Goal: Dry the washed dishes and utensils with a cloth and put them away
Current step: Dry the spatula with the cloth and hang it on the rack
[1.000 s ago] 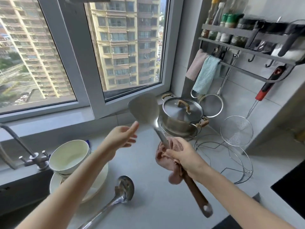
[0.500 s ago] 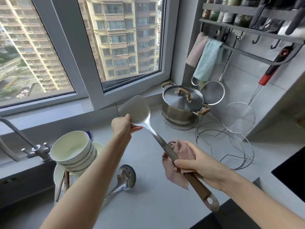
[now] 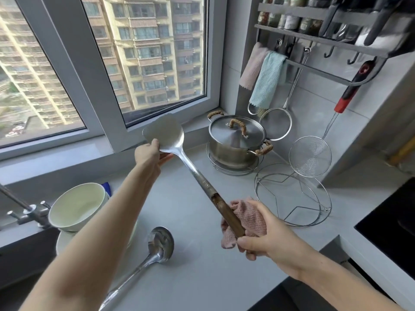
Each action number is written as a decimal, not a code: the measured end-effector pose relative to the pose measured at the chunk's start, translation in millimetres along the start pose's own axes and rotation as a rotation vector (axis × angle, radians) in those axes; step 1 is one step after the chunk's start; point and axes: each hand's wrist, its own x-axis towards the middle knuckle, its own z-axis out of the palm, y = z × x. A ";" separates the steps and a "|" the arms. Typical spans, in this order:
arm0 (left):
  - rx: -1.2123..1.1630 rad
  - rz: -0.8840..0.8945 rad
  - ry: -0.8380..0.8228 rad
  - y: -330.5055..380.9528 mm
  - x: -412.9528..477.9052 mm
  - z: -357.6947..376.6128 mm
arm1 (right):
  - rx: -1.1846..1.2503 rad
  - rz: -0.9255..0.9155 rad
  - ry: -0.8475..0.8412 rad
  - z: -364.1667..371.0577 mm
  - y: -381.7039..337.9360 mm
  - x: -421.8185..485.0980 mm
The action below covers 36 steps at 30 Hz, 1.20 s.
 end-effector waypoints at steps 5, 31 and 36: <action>0.007 -0.241 -0.425 -44.4 -80.5 28.5 | 0.084 -0.094 0.089 8.3 1.0 17.9; 0.510 0.132 -0.604 -73.3 -121.0 13.4 | -1.510 -0.882 0.750 -72.5 -46.8 147.4; 0.561 0.189 -0.574 -63.3 -103.7 10.5 | -1.481 -0.786 0.490 -53.8 -20.0 121.3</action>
